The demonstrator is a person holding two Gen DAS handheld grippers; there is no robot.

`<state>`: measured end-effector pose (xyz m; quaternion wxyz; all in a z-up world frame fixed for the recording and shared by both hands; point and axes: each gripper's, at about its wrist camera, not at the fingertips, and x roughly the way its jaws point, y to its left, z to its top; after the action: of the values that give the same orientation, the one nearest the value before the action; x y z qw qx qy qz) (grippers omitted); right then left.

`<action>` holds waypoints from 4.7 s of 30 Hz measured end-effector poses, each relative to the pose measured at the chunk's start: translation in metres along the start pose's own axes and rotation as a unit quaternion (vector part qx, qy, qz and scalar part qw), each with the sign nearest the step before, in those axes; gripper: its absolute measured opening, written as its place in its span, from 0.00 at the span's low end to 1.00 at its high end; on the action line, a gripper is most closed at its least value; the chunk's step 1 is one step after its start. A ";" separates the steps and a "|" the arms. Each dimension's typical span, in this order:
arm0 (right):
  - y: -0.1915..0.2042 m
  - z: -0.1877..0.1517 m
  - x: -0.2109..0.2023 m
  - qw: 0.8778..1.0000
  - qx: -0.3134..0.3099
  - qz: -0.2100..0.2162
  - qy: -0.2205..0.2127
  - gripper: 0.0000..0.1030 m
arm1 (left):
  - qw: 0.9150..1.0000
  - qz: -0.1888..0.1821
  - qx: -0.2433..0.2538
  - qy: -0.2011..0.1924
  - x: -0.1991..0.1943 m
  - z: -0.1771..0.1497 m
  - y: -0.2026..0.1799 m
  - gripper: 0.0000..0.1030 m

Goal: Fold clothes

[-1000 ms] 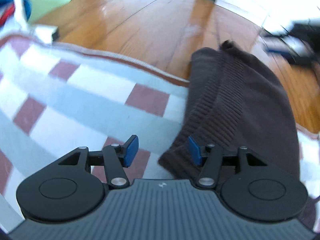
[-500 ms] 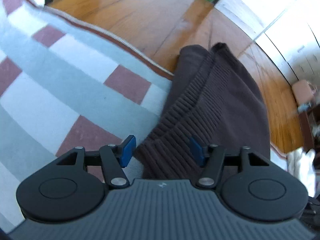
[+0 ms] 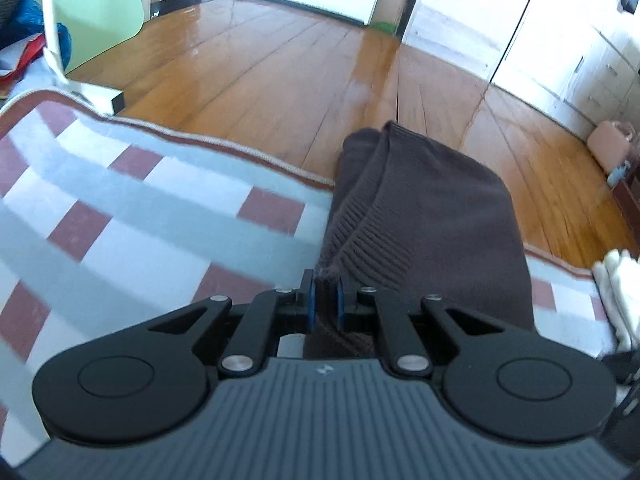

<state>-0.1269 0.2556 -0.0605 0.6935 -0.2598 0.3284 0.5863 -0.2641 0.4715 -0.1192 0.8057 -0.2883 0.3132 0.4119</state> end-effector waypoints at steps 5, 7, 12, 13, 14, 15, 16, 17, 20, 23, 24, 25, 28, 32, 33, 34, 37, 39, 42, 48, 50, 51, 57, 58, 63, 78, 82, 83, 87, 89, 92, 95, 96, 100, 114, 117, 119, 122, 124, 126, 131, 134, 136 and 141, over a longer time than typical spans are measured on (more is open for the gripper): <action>-0.022 -0.011 0.004 0.999 0.035 -0.009 0.027 0.00 | 0.988 0.078 0.070 0.113 0.044 -0.032 -0.022 0.13; -0.032 -0.015 0.010 0.996 0.085 0.008 0.031 0.09 | 0.983 0.097 0.083 0.134 0.056 -0.035 -0.025 0.14; -0.021 -0.012 0.005 0.997 0.077 0.001 0.011 0.60 | 0.984 0.104 0.092 0.110 0.040 -0.021 -0.022 0.33; -0.022 -0.010 0.005 0.997 0.081 -0.006 0.003 0.60 | 0.986 0.098 0.084 0.102 0.034 -0.017 -0.020 0.33; -0.025 -0.007 0.005 0.996 0.086 -0.012 -0.004 0.60 | 0.988 0.093 0.076 0.095 0.029 -0.013 -0.018 0.33; -0.028 -0.003 0.009 0.996 0.091 -0.012 -0.006 0.60 | 0.990 0.086 0.070 0.086 0.023 -0.009 -0.017 0.34; -0.031 0.004 0.014 0.996 0.093 -0.009 -0.008 0.60 | 0.992 0.071 0.074 0.069 0.016 -0.007 -0.018 0.34; -0.025 0.009 0.021 0.996 0.089 -0.011 -0.010 0.60 | 0.994 0.056 0.080 0.049 0.009 -0.005 -0.021 0.35; -0.013 0.019 0.040 0.996 0.081 -0.026 0.001 0.60 | 0.992 0.005 0.127 0.013 0.003 -0.006 -0.041 0.55; -0.004 0.010 0.060 0.995 0.084 -0.046 0.034 0.60 | 0.988 -0.004 0.146 0.046 0.018 -0.008 -0.054 0.56; 0.002 0.002 0.058 0.995 0.070 -0.053 0.036 0.61 | 0.988 0.004 0.148 0.052 0.022 -0.009 -0.053 0.56; 0.008 -0.007 0.056 0.996 0.054 -0.060 0.037 0.64 | 0.987 0.017 0.147 0.064 0.029 -0.009 -0.051 0.56; 0.013 -0.018 0.047 0.996 0.013 -0.051 0.068 0.66 | 0.989 0.014 0.093 0.114 0.052 0.005 -0.030 0.56; -0.025 -0.005 0.024 0.994 0.097 -0.009 0.039 0.66 | 0.991 -0.042 0.032 0.122 0.065 0.036 -0.004 0.62; -0.036 -0.001 0.017 0.992 0.124 0.005 0.021 0.68 | 0.993 -0.041 0.035 0.107 0.067 0.044 -0.003 0.71; -0.049 0.004 0.015 0.988 0.154 0.016 0.009 0.70 | 0.994 -0.041 0.037 0.094 0.069 0.051 -0.003 0.80; -0.091 0.018 0.031 0.966 0.253 0.053 0.004 0.89 | 0.991 -0.073 0.048 0.097 0.092 0.069 -0.006 0.83; -0.128 0.017 0.058 0.928 0.363 0.071 0.035 0.89 | 0.989 -0.094 0.048 0.102 0.104 0.073 -0.014 0.83; -0.164 0.011 0.077 0.878 0.467 0.102 0.024 0.88 | 0.989 -0.089 0.080 0.082 0.109 0.072 -0.032 0.83; -0.177 0.010 0.096 0.850 0.503 0.152 0.019 0.88 | 0.983 -0.144 -0.002 0.112 0.145 0.058 0.018 0.83; -0.176 0.014 0.103 0.857 0.491 0.152 0.028 0.88 | 0.982 -0.131 -0.004 0.134 0.156 0.055 0.027 0.83; -0.175 0.016 0.107 0.861 0.484 0.152 0.033 0.88 | 0.982 -0.121 0.001 0.145 0.161 0.054 0.029 0.84; -0.171 0.030 0.134 0.885 0.443 0.134 0.047 0.88 | 0.975 -0.158 -0.028 0.153 0.169 0.048 0.045 0.89; -0.172 0.033 0.139 0.887 0.440 0.134 0.046 0.89 | 0.973 -0.171 -0.032 0.154 0.172 0.046 0.046 0.89; -0.163 0.051 0.142 0.919 0.382 0.099 0.011 0.70 | 0.978 -0.159 -0.025 0.134 0.181 0.049 0.030 0.92; -0.090 0.121 0.009 0.984 0.141 0.003 -0.107 0.39 | 0.981 -0.176 0.068 0.041 0.083 0.045 -0.065 0.34; -0.116 0.109 0.037 0.988 0.146 -0.014 -0.044 0.48 | 0.981 -0.143 0.083 0.097 0.114 0.027 -0.075 0.35; -0.127 0.100 0.050 0.988 0.154 -0.002 -0.025 0.52 | 0.981 -0.141 0.075 0.110 0.123 0.024 -0.071 0.36; -0.166 0.066 0.087 0.985 0.168 -0.007 0.042 0.64 | 0.974 -0.170 0.030 0.148 0.158 0.022 -0.042 0.74; -0.188 0.053 0.081 0.974 0.222 0.034 0.034 0.65 | 0.967 -0.198 -0.021 0.158 0.172 0.023 -0.025 0.74; -0.213 0.033 0.071 0.952 0.291 0.090 0.017 0.69 | 0.959 -0.235 -0.035 0.157 0.179 0.026 -0.022 0.74; -0.226 0.013 0.070 0.933 0.337 0.125 0.020 0.74 | 0.948 -0.273 -0.040 0.159 0.185 0.029 -0.026 0.74; -0.227 0.008 0.071 0.926 0.350 0.141 0.025 0.81 | 0.943 -0.288 -0.041 0.161 0.187 0.030 -0.028 0.72; -0.217 0.002 0.088 0.924 0.347 0.150 0.055 0.88 | 0.937 -0.310 0.008 0.159 0.194 0.028 -0.043 0.54; -0.132 0.052 0.058 0.983 0.175 -0.055 -0.022 0.39 | 0.954 -0.282 -0.028 0.100 0.176 0.032 -0.059 0.33; -0.104 0.059 0.028 0.984 0.141 -0.092 -0.053 0.38 | 0.960 -0.269 0.020 0.077 0.151 0.033 -0.074 0.32; -0.094 0.063 0.009 0.986 0.118 -0.104 -0.064 0.37 | 0.968 -0.230 0.083 0.057 0.131 0.029 -0.092 0.31; -0.083 0.067 -0.018 0.985 0.092 -0.121 -0.078 0.37 | 0.967 -0.225 0.112 0.031 0.105 0.026 -0.107 0.30; -0.075 0.072 -0.031 0.984 0.085 -0.130 -0.090 0.37 | 0.965 -0.228 0.125 0.018 0.088 0.024 -0.112 0.30; -0.070 0.074 -0.043 0.982 0.093 -0.128 -0.105 0.37 | 0.963 -0.236 0.126 0.004 0.071 0.021 -0.113 0.30; -0.073 0.070 -0.072 0.979 0.113 -0.121 -0.120 0.37 | 0.960 -0.248 0.131 -0.002 0.042 0.016 -0.121 0.30; -0.086 0.063 -0.089 0.975 0.134 -0.127 -0.123 0.36 | 0.954 -0.254 0.159 -0.008 0.034 0.017 -0.148 0.30; -0.103 0.054 -0.111 0.971 0.148 -0.138 -0.126 0.36 | 0.948 -0.267 0.174 -0.005 0.032 0.021 -0.172 0.30; -0.160 0.029 -0.171 0.953 0.188 -0.189 -0.144 0.36 | 0.915 -0.338 0.219 0.014 0.033 0.041 -0.256 0.30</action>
<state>0.0186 0.1388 0.0846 0.8680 -0.0950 0.2740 0.4031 -0.0220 0.3903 -0.0648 0.9354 -0.1988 0.2908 0.0317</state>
